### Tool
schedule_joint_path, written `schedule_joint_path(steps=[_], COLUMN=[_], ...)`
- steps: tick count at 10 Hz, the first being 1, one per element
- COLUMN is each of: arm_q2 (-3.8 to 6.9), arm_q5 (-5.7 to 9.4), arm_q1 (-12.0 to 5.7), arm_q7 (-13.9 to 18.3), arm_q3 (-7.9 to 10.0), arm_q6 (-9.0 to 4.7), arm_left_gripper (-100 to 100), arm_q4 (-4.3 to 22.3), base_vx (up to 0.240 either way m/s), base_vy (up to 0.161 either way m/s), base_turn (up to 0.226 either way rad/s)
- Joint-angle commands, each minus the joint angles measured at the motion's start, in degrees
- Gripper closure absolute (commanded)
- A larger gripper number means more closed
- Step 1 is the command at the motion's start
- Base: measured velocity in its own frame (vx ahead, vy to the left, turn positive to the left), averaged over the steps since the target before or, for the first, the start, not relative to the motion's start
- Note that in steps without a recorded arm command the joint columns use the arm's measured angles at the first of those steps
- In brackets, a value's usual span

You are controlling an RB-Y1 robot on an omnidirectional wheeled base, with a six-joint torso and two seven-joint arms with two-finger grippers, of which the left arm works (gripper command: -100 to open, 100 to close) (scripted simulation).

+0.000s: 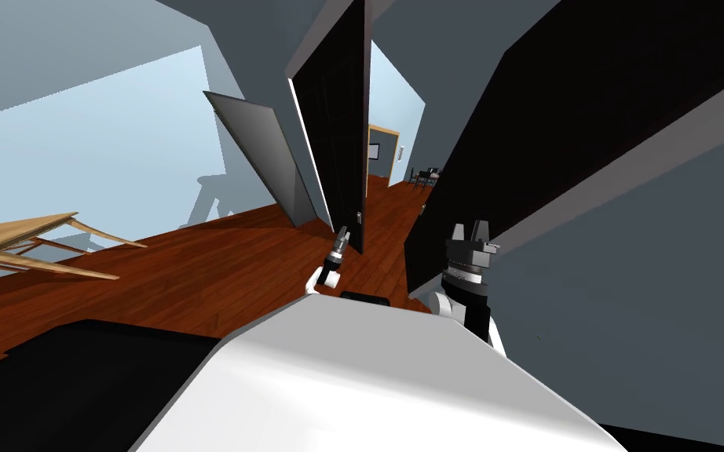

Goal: Push the door open

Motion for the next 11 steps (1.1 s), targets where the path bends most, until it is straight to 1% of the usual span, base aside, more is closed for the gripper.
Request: schedule_joint_path(steps=[1, 11], arm_q2=[0.03, 0.66], arm_q5=[-0.23, -1.25], arm_q1=[-0.92, -5.86], arm_q7=[0.43, 3.31], arm_q3=[-0.67, -4.3], arm_q6=[-0.06, -3.03], arm_left_gripper=[-100, -100], arm_q4=[1.98, 16.03], base_vx=[0.108, 0.096], base_vy=[0.069, 0.066], base_turn=[-0.017, -0.015])
